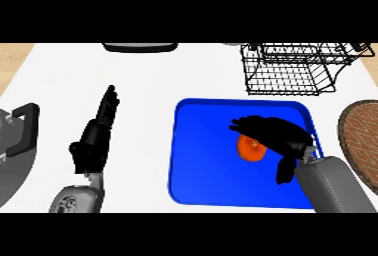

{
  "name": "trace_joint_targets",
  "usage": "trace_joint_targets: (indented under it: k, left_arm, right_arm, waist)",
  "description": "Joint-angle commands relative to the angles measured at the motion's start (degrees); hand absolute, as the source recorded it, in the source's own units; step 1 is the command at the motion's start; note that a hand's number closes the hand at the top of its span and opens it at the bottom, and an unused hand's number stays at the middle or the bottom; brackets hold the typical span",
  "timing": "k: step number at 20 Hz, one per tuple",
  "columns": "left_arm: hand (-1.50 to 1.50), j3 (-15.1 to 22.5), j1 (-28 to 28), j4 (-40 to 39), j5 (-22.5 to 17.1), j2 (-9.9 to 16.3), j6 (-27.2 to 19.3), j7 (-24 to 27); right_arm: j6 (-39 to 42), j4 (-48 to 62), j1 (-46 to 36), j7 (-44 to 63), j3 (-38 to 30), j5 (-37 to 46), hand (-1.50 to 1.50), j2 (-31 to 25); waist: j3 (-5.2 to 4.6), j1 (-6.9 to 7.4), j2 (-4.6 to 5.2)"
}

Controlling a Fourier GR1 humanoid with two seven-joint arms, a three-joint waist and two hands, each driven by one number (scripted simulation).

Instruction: Pick the squash from the tray and place it in the tiered basket

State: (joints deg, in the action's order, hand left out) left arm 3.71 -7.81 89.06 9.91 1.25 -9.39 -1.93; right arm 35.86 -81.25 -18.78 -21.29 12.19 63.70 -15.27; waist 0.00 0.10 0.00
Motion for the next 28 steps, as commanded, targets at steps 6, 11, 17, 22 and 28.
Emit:
trace_joint_targets:
  k: [6, 11, 17, 22, 28]
  left_arm:
    - [0.0, 1.89, -1.1, -4.38, 0.42, -1.2, -2.36, 1.72]
    - [0.0, 1.75, 1.47, 2.73, 0.72, 0.03, 0.23, -0.93]
    - [0.0, 0.09, -0.62, 1.65, -0.59, 0.72, 1.19, -2.53]
    - [0.0, 0.06, -0.58, 1.1, -0.34, 0.32, 0.61, -2.36]
    - [0.0, -0.79, -0.1, 1.82, -1.36, 1.36, 1.83, -1.4]
  right_arm:
    - [-10.3, 5.75, 1.58, -1.7, -0.83, 1.52, 1.5, 4.54]
    - [-19.31, 11.75, -5.53, -6.0, -1.52, 4.61, 1.5, 3.42]
    - [-15.46, 10.57, -3.06, 17.04, -1.52, 13.43, 1.5, 8.72]
    - [-9.52, 11.52, -4.16, 39.84, -4.02, 21.19, 1.5, 13.2]
    - [-8.65, 10.95, -13.96, 56.42, -2.58, 17.18, 1.5, 15.19]
  waist:
    - [0.0, -0.04, 0.07]
    - [0.04, 0.78, 0.12]
    - [-0.09, 0.51, -0.16]
    - [-0.16, 0.0, -0.31]
    - [-0.02, 1.0, 0.04]
